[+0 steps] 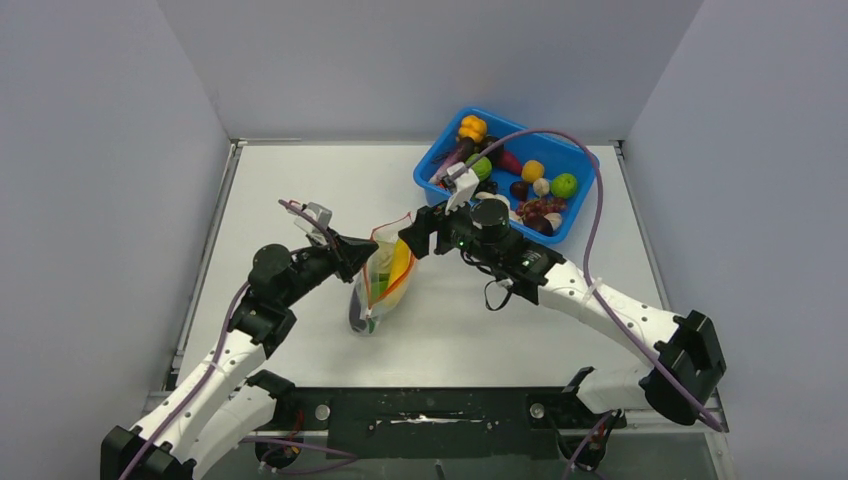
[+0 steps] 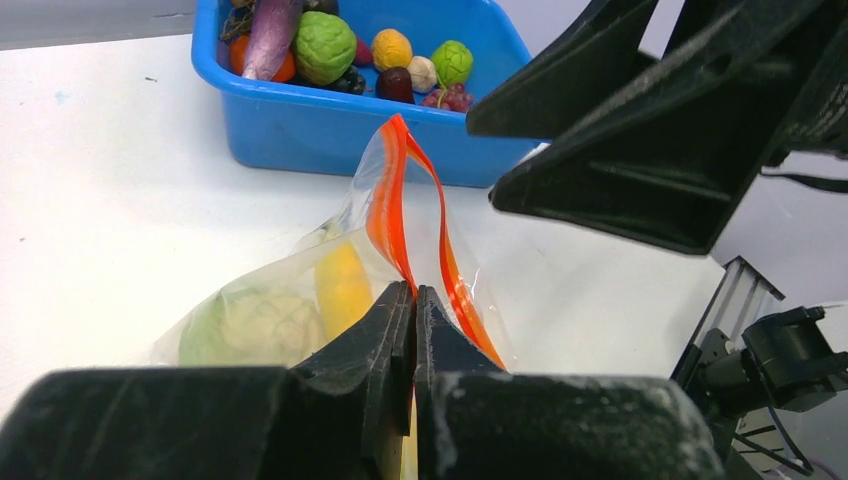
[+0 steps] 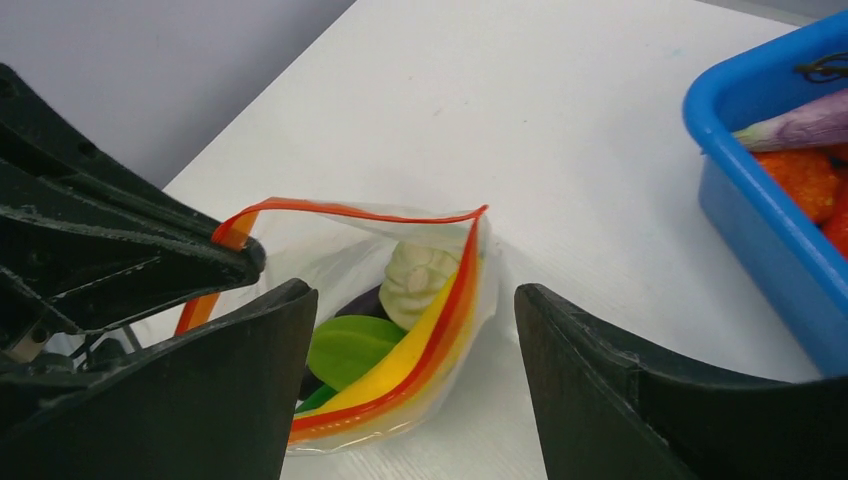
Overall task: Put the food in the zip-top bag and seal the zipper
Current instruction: Place the fake fruit in the zipper food storage bag, then pick up the fake fruit from the bin.
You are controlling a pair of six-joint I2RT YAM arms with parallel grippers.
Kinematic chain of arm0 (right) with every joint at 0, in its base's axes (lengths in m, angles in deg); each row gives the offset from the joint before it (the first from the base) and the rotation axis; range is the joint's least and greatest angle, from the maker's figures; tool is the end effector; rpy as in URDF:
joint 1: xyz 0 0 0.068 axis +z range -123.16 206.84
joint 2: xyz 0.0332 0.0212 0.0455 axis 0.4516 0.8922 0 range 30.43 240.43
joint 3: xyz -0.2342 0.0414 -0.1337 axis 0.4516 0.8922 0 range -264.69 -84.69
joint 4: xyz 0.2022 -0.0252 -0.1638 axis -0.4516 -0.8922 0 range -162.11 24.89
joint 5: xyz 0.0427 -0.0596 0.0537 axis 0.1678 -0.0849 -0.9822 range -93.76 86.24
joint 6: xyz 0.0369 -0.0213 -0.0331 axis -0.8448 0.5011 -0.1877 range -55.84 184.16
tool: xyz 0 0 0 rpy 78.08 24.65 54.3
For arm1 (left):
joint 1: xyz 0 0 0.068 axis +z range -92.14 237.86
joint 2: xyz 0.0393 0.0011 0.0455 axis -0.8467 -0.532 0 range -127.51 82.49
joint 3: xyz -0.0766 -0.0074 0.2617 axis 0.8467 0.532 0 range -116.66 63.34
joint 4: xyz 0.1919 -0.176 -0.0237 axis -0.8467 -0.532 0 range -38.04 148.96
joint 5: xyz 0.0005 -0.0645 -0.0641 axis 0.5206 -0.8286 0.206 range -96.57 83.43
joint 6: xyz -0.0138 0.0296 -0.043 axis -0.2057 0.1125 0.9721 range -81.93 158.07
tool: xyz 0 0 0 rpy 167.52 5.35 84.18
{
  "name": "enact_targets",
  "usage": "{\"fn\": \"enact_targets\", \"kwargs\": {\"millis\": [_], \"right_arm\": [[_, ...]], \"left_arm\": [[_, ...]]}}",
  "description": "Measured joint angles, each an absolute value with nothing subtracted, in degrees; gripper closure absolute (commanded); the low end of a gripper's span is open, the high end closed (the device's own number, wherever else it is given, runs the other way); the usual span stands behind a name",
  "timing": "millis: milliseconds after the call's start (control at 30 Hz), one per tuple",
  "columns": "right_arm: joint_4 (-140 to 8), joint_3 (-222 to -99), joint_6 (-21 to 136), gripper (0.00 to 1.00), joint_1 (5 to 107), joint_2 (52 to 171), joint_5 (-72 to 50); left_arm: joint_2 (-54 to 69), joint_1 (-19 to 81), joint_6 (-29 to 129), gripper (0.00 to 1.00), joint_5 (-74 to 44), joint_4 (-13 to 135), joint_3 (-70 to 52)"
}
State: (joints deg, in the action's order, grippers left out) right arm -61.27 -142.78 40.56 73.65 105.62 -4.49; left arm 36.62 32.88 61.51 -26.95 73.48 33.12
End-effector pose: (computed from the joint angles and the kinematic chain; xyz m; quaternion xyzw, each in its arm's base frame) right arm 0.2126 0.2271 0.3289 -0.1616 0.7672 0.3619 0.5043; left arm 0.1722 -0.0939 0.2925 0.1332 0.7011 -0.3978 0.5766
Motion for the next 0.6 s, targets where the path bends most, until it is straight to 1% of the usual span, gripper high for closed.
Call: {"fn": "enact_targets", "kwargs": {"millis": [233,300,400,433,533,600], "right_arm": [[-66.41,-144.94,46.2,0.29,66.2,104.64,-5.65],[-67.83,-145.55,47.97,0.32,63.93,104.58,-5.15],[-69.99,-146.49,50.97,0.4,60.93,104.58,-3.16],[-70.47,-146.75,52.04,0.41,59.95,104.62,-2.51],[-71.56,-148.07,54.55,0.42,57.08,105.65,-1.13],[-71.65,-149.11,55.8,0.38,55.18,107.24,-0.74]], "left_arm": [[37.17,32.88,57.75,1.0,-26.2,70.55,33.08],[37.48,32.88,56.33,1.0,-26.01,69.39,33.03],[37.89,32.88,53.75,1.0,-25.81,67.3,32.46],[38.02,32.88,52.88,1.0,-25.79,66.84,32.27],[38.39,32.88,51.0,1.0,-25.74,65.59,31.83],[38.53,32.88,50.28,1.0,-25.77,65.13,31.79]]}}
